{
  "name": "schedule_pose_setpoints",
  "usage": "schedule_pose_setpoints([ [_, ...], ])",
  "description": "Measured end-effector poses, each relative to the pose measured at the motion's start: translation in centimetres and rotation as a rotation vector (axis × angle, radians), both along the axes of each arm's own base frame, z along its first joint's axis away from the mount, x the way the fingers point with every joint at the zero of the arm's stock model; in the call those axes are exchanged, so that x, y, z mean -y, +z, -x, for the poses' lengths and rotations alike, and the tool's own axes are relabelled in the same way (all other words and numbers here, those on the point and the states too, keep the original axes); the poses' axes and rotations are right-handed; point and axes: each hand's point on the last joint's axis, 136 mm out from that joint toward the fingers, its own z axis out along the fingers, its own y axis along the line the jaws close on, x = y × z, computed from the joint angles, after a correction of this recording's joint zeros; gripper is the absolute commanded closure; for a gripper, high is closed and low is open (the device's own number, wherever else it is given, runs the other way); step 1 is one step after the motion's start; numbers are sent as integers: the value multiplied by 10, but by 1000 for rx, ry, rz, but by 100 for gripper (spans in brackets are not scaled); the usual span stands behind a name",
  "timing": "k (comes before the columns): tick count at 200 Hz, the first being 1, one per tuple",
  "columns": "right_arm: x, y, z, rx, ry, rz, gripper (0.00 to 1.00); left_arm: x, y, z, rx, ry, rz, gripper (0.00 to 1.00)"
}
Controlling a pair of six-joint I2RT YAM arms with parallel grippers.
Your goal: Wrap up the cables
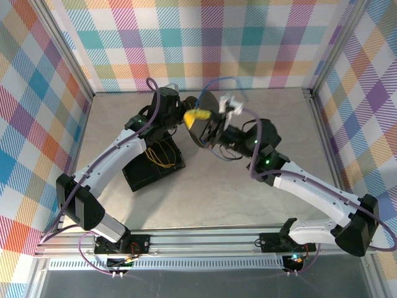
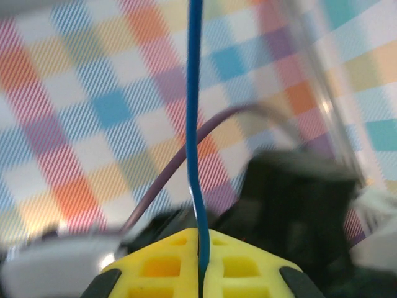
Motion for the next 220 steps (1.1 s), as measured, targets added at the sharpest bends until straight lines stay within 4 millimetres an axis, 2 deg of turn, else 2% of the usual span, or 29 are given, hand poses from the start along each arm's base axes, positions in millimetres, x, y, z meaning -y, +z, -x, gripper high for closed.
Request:
schedule_pose_setpoints([
  [25,36,11,-54,-213,-97,-185,100,11,-8,5,12,-18,-44,100],
  [48,50,9,-95,-389,-140,-315,100,25,-18,9,25,-38,-95,100],
  [71,50,-4,-133,-589,-159,-383,100,43,-29,17,43,-67,-162,100],
  [99,55,-25,-168,-772,-199,-426,100,67,-36,34,86,-128,-238,100],
  [125,75,-46,-205,-896,-268,-466,100,88,-42,52,151,-192,-311,100],
  [173,123,-92,-254,-1060,-427,-488,100,117,-63,88,231,-334,-431,100],
  [198,152,-114,-269,-1108,-517,-476,100,114,-71,103,243,-380,-454,100],
  [220,176,-135,-278,-1141,-599,-446,100,106,-61,112,258,-401,-440,100],
])
